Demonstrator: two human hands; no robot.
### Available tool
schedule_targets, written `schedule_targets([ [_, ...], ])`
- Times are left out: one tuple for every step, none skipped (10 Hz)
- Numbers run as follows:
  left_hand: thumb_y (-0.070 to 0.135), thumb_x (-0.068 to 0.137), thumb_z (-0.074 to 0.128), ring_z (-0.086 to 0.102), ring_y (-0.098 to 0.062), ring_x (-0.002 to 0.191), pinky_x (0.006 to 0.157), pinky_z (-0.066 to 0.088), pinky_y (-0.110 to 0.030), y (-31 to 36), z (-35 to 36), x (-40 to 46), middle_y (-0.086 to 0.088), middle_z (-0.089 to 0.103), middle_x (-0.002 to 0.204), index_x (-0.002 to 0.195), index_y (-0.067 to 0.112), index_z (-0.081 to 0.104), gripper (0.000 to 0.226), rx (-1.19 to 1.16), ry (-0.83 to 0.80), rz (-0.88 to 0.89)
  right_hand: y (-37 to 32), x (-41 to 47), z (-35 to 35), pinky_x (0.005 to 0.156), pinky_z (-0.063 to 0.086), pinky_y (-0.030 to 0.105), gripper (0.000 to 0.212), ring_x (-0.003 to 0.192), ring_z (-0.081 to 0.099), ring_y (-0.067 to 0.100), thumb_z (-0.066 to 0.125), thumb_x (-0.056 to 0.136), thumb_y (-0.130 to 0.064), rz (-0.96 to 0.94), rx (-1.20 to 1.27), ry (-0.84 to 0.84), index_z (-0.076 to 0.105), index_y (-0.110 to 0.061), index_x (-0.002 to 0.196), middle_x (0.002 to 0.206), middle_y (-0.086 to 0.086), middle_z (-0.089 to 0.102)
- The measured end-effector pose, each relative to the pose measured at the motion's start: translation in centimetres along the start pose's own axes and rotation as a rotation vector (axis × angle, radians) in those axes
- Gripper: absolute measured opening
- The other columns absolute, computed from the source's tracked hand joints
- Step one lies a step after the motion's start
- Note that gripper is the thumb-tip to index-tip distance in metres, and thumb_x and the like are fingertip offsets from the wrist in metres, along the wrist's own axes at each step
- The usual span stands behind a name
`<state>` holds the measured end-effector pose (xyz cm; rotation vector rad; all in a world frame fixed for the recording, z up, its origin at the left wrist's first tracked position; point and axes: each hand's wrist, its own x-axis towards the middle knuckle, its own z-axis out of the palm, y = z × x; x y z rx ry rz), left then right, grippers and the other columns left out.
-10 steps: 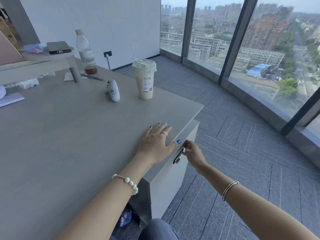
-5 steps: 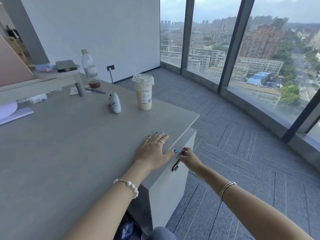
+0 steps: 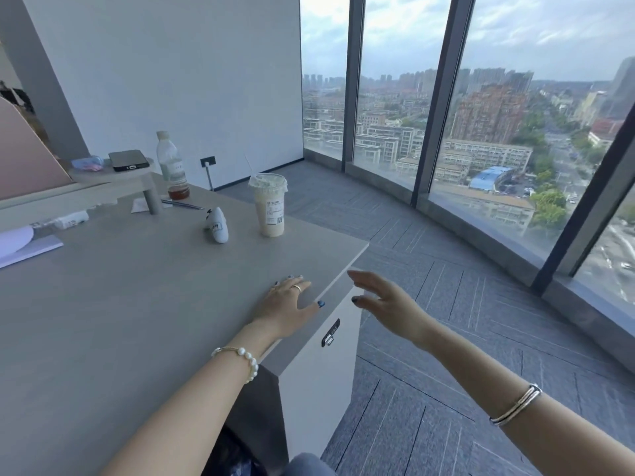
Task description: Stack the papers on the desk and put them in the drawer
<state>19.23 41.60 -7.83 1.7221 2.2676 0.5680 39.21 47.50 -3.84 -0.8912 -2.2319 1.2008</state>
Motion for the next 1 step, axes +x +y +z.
schedule_targets([
  [0.043, 0.087, 0.052, 0.031, -0.017, 0.14, 0.115, 0.023, -0.029, 0.13, -1.31, -0.43, -0.003, 0.038, 0.15, 0.137, 0.017, 0.044, 0.057, -0.052, 0.065, 0.009, -3.11, -2.1, -2.57, 0.102, 0.039, 0.024, 0.044, 0.127, 0.045, 0.005, 0.057, 0.089, -0.017, -0.105, -0.005, 0.075, 0.047, -0.025, 0.131, 0.137, -0.004, 0.052],
])
